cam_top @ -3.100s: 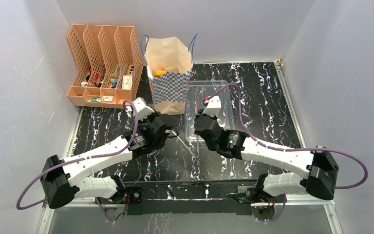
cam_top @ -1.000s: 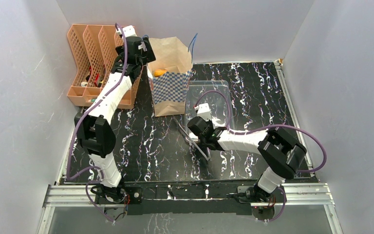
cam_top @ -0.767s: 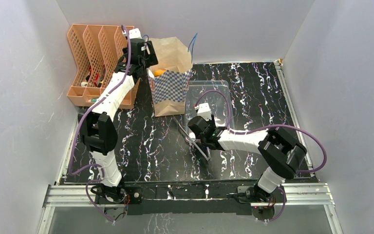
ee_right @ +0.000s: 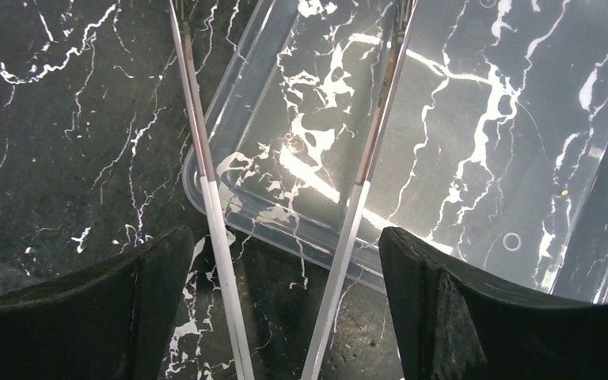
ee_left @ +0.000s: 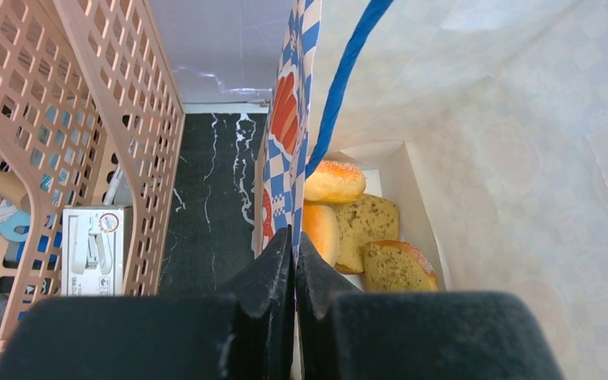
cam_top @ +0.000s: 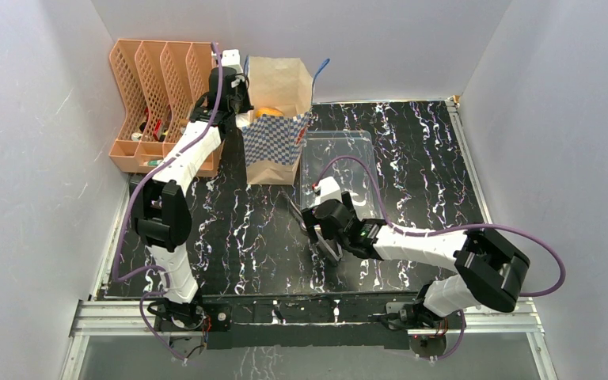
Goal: Take the fake bread out of the paper bag
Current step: Adjust the paper bag at the center of the board, then pick up the clamp from the container.
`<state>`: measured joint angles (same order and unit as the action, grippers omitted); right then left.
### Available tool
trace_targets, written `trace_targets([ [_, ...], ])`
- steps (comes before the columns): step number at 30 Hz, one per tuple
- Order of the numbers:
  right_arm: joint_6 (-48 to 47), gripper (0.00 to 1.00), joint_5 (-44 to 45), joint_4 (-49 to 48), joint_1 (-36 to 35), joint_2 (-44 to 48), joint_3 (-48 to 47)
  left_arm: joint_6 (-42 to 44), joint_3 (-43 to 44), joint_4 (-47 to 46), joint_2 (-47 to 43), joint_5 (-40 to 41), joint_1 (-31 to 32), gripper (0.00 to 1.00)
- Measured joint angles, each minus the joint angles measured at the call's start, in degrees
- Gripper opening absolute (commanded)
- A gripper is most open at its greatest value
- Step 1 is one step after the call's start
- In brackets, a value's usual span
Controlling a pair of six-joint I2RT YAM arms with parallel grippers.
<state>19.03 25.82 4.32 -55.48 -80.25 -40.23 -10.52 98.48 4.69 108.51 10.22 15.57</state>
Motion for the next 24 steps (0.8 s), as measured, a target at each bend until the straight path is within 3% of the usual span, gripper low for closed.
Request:
trace_targets([
  [12,-0.76,0.87,-1.44,-2.67,-0.09,-0.79,1.79,3.82,-3.52,-6.99,-2.78,-2.36,0.00,0.00],
  [18,-0.79,0.82,-1.64,-4.79,-0.15,-2.80,2.58,6.01,-5.38,-8.66,-4.46,-3.19,0.02,0.00],
  [20,-0.81,0.79,-1.77,-5.18,-0.17,-3.87,2.64,6.56,-5.70,-9.25,-5.03,-3.21,0.02,0.00],
  [24,-0.83,0.60,-1.77,-6.91,-0.17,-5.86,2.64,7.63,-6.80,-11.37,-6.16,-3.13,0.02,0.00],
])
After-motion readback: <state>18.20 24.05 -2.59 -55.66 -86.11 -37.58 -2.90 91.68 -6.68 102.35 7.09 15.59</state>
